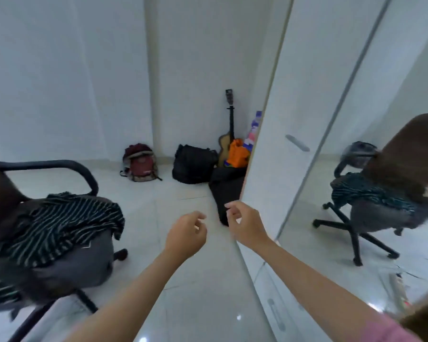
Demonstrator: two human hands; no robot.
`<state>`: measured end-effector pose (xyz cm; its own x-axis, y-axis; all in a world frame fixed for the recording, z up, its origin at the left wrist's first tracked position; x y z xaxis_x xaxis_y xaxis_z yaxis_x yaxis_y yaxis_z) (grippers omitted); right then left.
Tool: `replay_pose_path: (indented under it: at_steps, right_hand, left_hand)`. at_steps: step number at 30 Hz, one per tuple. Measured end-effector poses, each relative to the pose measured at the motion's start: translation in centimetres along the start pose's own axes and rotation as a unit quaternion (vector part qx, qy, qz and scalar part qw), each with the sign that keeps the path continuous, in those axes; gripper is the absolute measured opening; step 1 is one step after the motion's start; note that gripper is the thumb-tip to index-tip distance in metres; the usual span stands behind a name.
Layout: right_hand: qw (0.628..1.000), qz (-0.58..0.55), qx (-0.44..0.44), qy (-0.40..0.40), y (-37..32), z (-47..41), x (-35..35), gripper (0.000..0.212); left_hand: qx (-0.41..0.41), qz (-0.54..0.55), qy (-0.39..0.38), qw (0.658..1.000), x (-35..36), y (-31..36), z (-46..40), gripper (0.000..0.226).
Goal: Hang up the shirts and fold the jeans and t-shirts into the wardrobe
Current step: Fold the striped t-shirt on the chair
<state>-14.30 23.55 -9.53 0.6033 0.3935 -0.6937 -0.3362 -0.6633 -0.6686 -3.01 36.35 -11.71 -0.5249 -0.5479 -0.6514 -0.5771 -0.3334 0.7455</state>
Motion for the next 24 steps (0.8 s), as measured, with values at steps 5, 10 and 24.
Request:
replay_pose_path:
  at_steps: [5, 10, 24]
  right_hand:
    - [0.987, -0.027, -0.075, -0.14, -8.8, -8.8, 16.6, 0.021]
    - [0.962, -0.03, -0.121, -0.244, -15.4, -13.2, 29.0, 0.024]
    - [0.871, -0.031, -0.216, -0.441, -18.9, -25.7, 49.5, 0.02]
  left_hand:
    - [-0.141, -0.024, 0.067, 0.987, -10.7, -14.5, -0.9, 0.026]
    - [-0.243, -0.006, 0.092, 0.966, -18.3, -24.7, -0.5, 0.023]
    - [-0.484, 0.098, 0.19, 0.849, -24.4, -43.8, -4.8, 0.023]
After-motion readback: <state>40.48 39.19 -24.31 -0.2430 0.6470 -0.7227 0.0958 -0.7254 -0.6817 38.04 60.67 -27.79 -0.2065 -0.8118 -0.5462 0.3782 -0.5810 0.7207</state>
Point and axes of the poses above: each hand's wrist, its own z-axis away from the middle knuckle, its own x-axis out of the palm, y = z × x, the point moved 6 cm from there along -z, towards the middle knuckle, and after that the axes turned 3 degrees about -y, right-handed, at the moved point
